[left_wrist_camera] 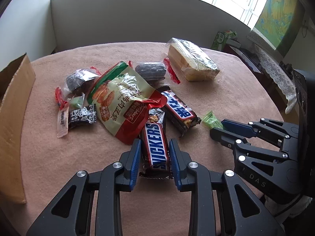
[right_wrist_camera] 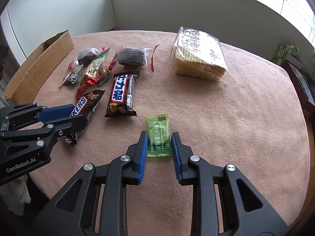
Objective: Organize snacks
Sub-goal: 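Grasp the Snickers bar with the left tool while the right tool grasps the green candy, then carry both snacks into the box and open both tools to release them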
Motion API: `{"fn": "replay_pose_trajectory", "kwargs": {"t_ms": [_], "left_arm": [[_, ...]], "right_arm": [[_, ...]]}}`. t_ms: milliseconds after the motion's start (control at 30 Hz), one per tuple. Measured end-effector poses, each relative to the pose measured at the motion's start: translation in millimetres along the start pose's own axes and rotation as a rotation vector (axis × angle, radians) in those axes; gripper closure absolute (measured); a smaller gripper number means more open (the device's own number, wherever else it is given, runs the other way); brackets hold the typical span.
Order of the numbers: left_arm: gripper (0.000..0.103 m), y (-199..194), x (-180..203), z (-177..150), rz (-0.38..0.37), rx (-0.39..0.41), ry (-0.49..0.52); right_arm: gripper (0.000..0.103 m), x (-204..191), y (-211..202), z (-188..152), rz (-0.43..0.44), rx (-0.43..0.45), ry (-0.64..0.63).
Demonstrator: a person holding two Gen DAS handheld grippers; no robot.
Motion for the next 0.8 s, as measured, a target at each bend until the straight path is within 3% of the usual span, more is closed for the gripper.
{"fn": "replay_pose_trajectory", "kwargs": {"t_ms": [300,567,800], "left_arm": [[0.076,-28,-24,-28,-0.051,0.013,-0.109],[0.076,-58,-43,-27,-0.128,0.053,-0.224],[0.076,-88,-65,-20,-0.088,0.136,-0.255]], "right_arm": [[0.078,-5,-12,-9,0.038,0.024,0.079],[0.078,-21,-35,6,0.052,0.081,0.072],[0.078,-55,-58,36,0.086,0.148,0.007]]}}
Point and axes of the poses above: each gripper's, at about its wrist camera, not at the fingertips, and y roughly the way its jaws point, x to its right, z to its top, the point moved 5 cm from there along y, roughly the way its jaws point, and after that the axes turned 8 degrees about -y, right-handed, at the moved point
